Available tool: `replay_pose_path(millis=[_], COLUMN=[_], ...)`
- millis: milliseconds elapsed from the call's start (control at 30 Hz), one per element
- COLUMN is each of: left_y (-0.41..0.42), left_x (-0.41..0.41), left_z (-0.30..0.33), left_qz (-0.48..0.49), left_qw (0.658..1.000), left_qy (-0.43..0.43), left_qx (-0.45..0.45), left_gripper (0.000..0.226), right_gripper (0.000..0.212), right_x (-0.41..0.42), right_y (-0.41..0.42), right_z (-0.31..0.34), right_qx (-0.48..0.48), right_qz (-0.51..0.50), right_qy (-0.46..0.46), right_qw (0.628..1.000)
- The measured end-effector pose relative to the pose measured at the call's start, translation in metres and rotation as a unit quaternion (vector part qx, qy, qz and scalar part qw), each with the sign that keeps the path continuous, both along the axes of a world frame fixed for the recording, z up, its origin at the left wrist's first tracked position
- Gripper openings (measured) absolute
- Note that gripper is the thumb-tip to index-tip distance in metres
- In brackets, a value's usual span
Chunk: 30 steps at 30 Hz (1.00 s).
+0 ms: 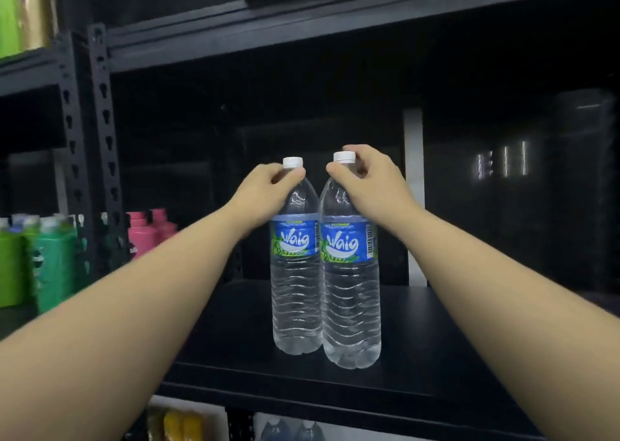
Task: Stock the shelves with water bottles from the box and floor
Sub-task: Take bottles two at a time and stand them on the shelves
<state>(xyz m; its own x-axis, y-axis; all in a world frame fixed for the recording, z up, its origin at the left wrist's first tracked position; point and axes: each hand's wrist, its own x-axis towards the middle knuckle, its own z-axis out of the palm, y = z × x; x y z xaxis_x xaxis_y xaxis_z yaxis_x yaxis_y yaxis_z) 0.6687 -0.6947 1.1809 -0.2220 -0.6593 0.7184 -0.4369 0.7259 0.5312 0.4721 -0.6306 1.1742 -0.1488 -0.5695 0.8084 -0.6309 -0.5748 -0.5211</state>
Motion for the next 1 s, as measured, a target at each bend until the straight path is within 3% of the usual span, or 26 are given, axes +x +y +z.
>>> replay_pose_path(millis=[133,267,333,567,1000], left_y=[0.005,0.007,0.007,0.019,-0.001], left_x=[0.006,0.023,0.027,0.027,0.049], left_z=[-0.051,-0.114,-0.139,-0.172,-0.169], left_qz=[-0.081,-0.095,-0.063,-0.03,-0.023], left_qw=[0.993,0.993,0.994,0.993,0.992], left_qy=[0.085,0.04,0.002,0.024,-0.009], left_qx=[0.026,0.064,0.092,0.108,0.123], left_gripper=[0.061,0.113,0.123,0.092,0.085], right_gripper=[0.066,0.092,0.1,0.109,0.096], right_x=[0.0,-0.001,-0.001,0.006,0.02], right_y=[0.013,0.036,0.044,0.043,0.017], right_z=[-0.042,-0.09,-0.115,-0.157,-0.154], right_qx=[0.011,0.07,0.131,0.222,0.251], right_qz=[-0.008,0.024,-0.013,-0.114,-0.11], right_qy=[0.054,0.034,0.046,0.067,0.046], right_qw=[0.998,0.997,0.99,0.966,0.961])
